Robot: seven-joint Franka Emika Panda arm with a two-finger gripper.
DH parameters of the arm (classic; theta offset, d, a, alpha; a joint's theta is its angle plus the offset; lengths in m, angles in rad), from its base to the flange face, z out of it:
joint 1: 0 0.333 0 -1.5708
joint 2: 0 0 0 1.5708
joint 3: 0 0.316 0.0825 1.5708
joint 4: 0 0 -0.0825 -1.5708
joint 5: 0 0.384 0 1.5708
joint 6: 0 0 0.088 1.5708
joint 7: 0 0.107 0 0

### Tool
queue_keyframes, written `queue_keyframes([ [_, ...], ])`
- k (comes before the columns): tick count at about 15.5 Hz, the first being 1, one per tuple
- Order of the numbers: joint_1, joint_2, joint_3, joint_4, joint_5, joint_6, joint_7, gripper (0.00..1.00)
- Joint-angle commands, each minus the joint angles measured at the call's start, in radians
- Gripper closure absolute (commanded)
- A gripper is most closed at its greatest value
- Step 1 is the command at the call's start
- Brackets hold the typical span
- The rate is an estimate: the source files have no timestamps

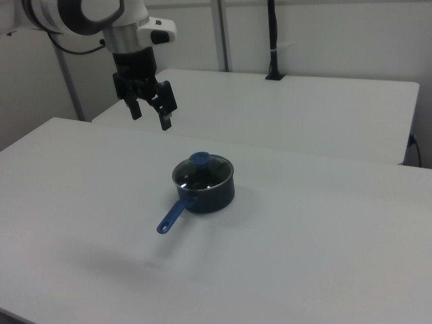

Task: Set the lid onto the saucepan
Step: 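Open the gripper, release the knob and raise the gripper away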

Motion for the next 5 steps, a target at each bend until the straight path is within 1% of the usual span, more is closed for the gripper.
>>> queue_keyframes([
  [1, 0.006, -0.012, -0.006, -0.034, -0.013, 0.026, -0.116, 0.00],
  [5, 0.010, -0.011, -0.006, -0.029, -0.011, 0.047, -0.108, 0.00],
])
